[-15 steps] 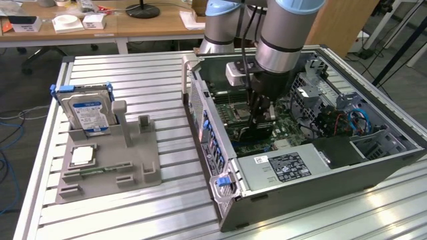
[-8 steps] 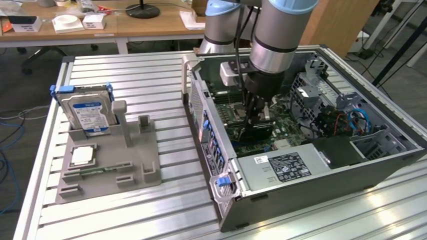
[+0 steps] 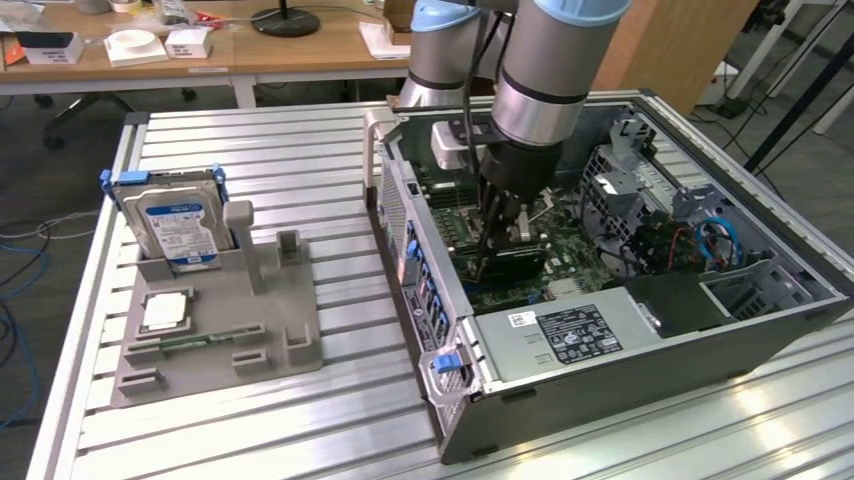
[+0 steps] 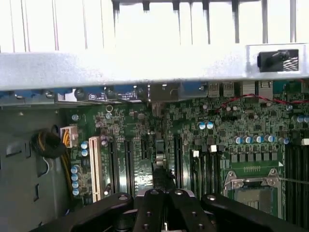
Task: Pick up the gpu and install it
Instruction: 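Press down on the gpu until it lock into place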
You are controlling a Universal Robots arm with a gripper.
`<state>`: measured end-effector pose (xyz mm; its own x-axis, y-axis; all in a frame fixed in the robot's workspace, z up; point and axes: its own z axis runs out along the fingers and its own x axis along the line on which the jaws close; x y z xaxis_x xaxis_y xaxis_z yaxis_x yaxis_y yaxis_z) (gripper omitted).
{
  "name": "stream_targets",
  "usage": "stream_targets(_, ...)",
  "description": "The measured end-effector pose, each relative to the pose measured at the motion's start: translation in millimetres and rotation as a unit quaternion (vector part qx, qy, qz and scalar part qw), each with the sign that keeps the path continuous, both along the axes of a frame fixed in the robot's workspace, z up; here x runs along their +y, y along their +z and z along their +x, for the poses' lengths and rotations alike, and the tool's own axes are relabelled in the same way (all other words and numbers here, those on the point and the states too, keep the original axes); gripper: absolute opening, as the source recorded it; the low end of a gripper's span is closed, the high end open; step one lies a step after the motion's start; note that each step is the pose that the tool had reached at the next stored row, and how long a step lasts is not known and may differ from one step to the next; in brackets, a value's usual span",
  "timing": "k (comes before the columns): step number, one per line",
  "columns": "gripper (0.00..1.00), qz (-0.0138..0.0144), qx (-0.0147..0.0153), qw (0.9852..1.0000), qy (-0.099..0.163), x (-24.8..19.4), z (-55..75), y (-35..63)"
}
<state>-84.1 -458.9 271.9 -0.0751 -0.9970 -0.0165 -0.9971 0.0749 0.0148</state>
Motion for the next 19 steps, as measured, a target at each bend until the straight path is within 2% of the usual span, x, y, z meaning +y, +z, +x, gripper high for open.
stream_targets(5,0.11,-0.0002,0.0,1.0,0.0,0.0,-8.1,6.4)
stream_targets(9,0.11,-0.0004,0.0,1.0,0.0,0.4,-10.0,23.6)
stream_targets(10,0.11,-0.0003,0.0,1.0,0.0,0.5,-11.7,25.3)
stream_targets(12,0.11,-0.0002,-0.0006,1.0,0.0,0.5,-16.4,25.1)
stream_targets(15,0.11,-0.0003,-0.0009,1.0,0.0,0.5,-16.6,25.1)
stream_targets(16,0.11,-0.0003,-0.0034,1.0,0.0,0.5,-18.6,24.7)
stream_targets(17,0.11,-0.0003,-0.0072,1.0,0.0,0.5,-22.2,24.5)
stream_targets(18,0.11,-0.0003,-0.009,1.0,0.0,0.5,-25.7,24.5)
stream_targets(19,0.11,-0.0002,-0.0092,1.0,0.0,0.5,-27.4,24.4)
